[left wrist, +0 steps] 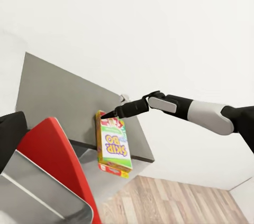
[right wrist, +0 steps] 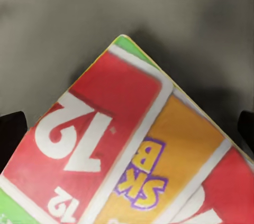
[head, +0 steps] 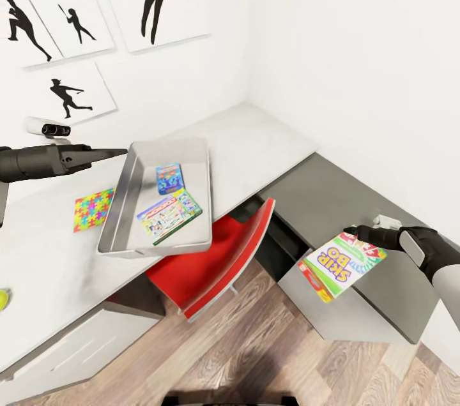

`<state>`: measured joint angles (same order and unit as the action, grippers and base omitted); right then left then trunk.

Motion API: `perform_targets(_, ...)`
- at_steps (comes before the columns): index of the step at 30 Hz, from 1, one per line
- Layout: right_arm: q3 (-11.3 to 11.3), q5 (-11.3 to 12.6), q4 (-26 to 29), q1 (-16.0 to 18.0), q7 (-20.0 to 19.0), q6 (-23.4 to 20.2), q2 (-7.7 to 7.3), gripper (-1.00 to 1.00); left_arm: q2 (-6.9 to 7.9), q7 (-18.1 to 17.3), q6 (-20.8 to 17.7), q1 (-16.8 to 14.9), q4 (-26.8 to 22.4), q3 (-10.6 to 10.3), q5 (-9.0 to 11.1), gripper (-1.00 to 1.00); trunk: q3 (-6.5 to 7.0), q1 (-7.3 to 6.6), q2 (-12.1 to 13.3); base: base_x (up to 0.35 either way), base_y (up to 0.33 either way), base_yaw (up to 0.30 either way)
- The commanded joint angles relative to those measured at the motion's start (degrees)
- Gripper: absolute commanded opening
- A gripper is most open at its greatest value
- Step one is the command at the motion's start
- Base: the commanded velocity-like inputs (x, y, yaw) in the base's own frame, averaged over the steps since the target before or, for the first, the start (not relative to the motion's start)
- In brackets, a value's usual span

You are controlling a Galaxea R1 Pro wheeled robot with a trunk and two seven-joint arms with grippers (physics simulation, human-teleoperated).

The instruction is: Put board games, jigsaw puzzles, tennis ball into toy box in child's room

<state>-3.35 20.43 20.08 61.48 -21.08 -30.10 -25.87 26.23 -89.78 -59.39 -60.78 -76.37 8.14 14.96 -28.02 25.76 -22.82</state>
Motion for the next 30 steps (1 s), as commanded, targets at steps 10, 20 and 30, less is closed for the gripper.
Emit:
perform_targets(10, -0.3, 0.3, 0.0, 0.0, 0.0, -0.2, -0.06, 1.00, 0.03, -0.2, -0.6, 0.0, 0.0, 0.1, 0.0, 1.00, -0.09, 0.03, -0.1, -0.066, 0.028, 0.000)
perform_targets(20, -0.3, 0.3, 0.0, 0.0, 0.0, -0.1, -0.06, 1.00, 0.02, -0.2, -0.6, 0.0, 0.0, 0.1, 0.0, 1.00, -0.09, 0.03, -0.1, -0.049, 0.016, 0.000)
perform_targets(30, -0.4, 0.3, 0.0, 0.0, 0.1, -0.1, -0.06, 1.00, 0.05, -0.2, -0.6, 0.0, 0.0, 0.0, 0.0, 1.00, -0.09, 0.03, -0.1, -0.042, 0.018, 0.000)
